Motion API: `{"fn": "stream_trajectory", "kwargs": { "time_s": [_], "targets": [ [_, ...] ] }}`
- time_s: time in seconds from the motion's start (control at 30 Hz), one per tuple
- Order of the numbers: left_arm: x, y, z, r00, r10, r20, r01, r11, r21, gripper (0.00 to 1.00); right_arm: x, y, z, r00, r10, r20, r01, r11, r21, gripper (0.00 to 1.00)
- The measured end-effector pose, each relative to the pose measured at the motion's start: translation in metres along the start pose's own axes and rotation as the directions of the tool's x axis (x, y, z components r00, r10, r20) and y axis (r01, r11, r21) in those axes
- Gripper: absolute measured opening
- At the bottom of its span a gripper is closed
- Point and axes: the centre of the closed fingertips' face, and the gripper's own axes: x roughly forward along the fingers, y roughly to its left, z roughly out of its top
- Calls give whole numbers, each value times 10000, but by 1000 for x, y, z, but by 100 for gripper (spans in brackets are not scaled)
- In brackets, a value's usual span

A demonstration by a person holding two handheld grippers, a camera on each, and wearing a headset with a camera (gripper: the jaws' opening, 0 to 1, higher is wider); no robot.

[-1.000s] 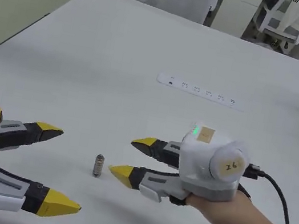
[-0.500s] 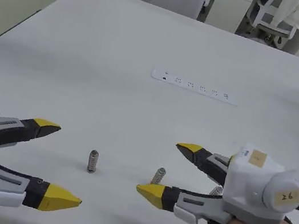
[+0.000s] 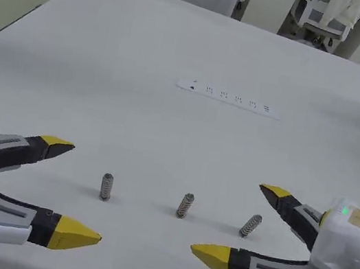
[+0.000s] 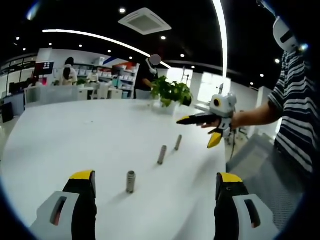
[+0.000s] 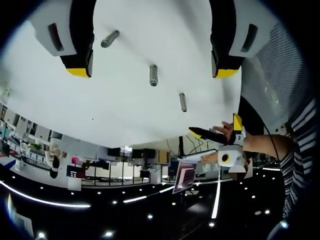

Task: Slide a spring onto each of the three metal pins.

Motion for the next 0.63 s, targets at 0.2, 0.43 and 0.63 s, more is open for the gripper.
{"fn": "stream_trajectory", "kwargs": {
  "time_s": [0.2, 0.43, 0.63],
  "targets": [
    [-8, 4, -4, 9997, 228, -82, -228, 9997, -5, 97, -19, -17, -23, 9982, -495, -334, 509, 9979, 411, 99],
    [-12, 4, -9, 9992, 365, -146, -366, 9993, -83, 97, -36, -25, -27, 9965, -778, -310, 793, 9954, 536, 97],
    [-13, 5, -8, 9987, 499, -78, -500, 9987, -128, 97, -41, -27, -30, 9953, -872, -414, 892, 9948, 489, 98]
  ]
}}
